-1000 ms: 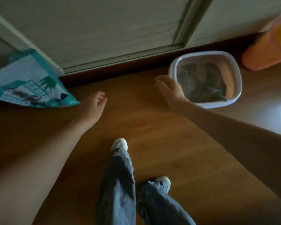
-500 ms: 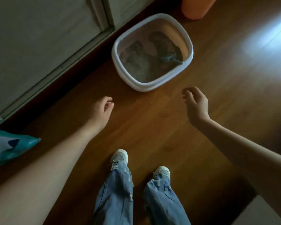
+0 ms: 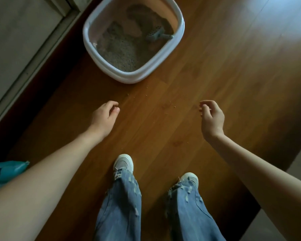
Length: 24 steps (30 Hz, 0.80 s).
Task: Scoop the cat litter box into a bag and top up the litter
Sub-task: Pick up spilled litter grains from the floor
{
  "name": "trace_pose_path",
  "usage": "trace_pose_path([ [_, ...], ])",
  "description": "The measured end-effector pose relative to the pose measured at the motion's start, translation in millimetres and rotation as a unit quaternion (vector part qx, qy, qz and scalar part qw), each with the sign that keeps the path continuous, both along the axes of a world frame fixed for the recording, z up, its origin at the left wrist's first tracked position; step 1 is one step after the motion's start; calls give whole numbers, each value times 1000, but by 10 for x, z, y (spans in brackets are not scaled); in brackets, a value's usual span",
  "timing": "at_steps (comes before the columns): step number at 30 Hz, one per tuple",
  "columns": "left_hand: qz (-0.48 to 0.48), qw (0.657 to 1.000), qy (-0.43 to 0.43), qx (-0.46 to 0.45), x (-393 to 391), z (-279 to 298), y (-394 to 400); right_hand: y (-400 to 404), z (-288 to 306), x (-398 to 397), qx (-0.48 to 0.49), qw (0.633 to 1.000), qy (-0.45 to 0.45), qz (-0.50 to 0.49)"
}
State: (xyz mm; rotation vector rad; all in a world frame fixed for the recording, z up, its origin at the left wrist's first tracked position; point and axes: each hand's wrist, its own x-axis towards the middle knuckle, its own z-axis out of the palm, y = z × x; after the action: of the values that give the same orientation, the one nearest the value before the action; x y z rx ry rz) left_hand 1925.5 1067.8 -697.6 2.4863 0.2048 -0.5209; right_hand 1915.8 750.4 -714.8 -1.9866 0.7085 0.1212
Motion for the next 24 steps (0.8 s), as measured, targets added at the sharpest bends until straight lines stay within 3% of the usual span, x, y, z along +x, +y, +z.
trace_pose_path([
  [7,72,997,-37,4,-329,-127,-42,-34,-185,-224,2,1000,-19,8],
  [13,126,990,-57,-25,-685,-679,-5,-129,-591,-417,-25,999,-27,25],
  [21,-66,995,-77,-2,-275,-1660,-38,-131,-1695,-114,-88,988,-58,114],
  [24,-152,981,-116,-9,21,-2049,-132,-182,-2121,94,-147,957,-56,243],
])
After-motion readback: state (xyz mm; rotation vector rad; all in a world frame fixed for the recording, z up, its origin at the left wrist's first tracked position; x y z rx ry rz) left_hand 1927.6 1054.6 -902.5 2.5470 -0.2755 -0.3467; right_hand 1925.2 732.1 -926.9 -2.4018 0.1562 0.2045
